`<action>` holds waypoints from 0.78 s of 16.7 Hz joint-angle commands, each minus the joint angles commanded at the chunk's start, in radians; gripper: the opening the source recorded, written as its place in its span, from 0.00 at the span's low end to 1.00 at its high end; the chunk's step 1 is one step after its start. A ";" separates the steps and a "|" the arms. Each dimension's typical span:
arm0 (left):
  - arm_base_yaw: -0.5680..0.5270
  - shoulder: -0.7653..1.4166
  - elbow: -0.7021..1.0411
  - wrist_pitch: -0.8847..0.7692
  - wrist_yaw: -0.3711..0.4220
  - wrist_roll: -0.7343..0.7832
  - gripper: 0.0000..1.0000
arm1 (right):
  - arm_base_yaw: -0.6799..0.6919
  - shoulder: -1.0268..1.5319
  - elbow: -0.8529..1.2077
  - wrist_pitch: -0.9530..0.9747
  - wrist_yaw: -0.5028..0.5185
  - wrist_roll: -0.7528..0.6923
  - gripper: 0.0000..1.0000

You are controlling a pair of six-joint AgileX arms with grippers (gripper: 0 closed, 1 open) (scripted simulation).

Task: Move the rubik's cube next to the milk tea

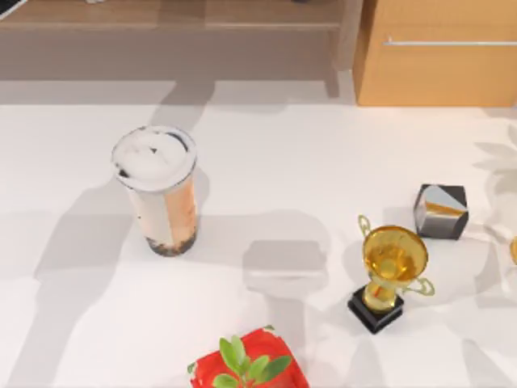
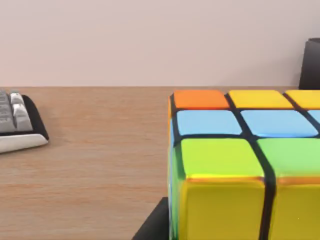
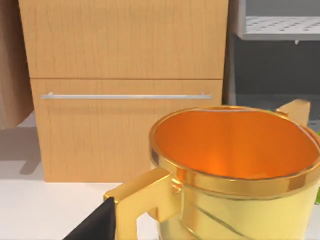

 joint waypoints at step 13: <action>-0.008 -0.008 0.036 -0.009 0.003 0.000 0.00 | 0.000 0.000 0.000 0.000 0.000 0.000 1.00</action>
